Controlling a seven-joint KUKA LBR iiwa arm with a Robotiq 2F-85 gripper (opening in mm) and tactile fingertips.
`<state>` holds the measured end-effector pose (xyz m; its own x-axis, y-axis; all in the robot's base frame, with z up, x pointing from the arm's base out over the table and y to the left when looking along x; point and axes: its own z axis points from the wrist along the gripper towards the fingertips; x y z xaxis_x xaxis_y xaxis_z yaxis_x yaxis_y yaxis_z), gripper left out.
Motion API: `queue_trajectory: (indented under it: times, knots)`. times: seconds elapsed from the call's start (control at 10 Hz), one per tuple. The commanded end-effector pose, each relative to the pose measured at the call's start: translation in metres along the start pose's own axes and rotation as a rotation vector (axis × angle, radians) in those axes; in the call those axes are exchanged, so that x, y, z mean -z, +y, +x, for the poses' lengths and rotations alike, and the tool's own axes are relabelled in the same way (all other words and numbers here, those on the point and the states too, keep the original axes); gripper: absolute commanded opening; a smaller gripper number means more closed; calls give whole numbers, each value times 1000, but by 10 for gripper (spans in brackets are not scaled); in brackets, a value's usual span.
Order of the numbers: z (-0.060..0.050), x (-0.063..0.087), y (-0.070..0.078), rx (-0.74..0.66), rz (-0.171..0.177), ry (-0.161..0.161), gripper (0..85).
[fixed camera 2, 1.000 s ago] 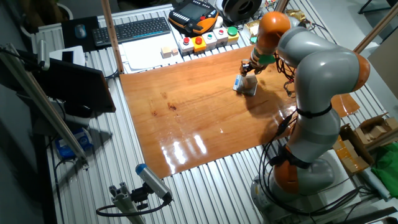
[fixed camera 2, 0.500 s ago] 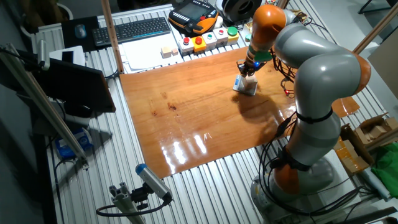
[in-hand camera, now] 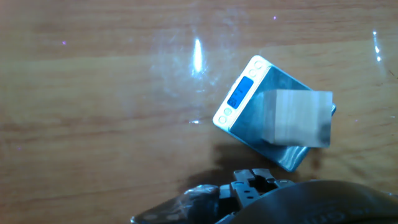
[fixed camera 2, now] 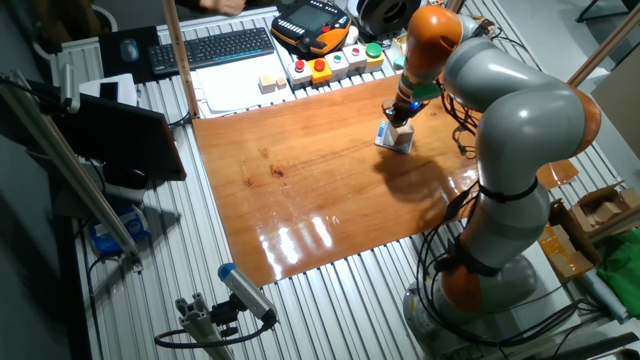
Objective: Place the block on the scale
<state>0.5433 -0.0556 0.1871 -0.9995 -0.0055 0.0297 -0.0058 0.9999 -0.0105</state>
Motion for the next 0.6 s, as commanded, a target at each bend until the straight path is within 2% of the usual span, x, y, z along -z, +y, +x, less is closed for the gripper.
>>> queue_trajectory:
  times: [0.0,0.3,0.5]
  knots:
    - [3,1,2,8,2,4,7]
    - [16,-1,11,30,11,-11,7]
    - [18,-1,11,44,15,-22,7]
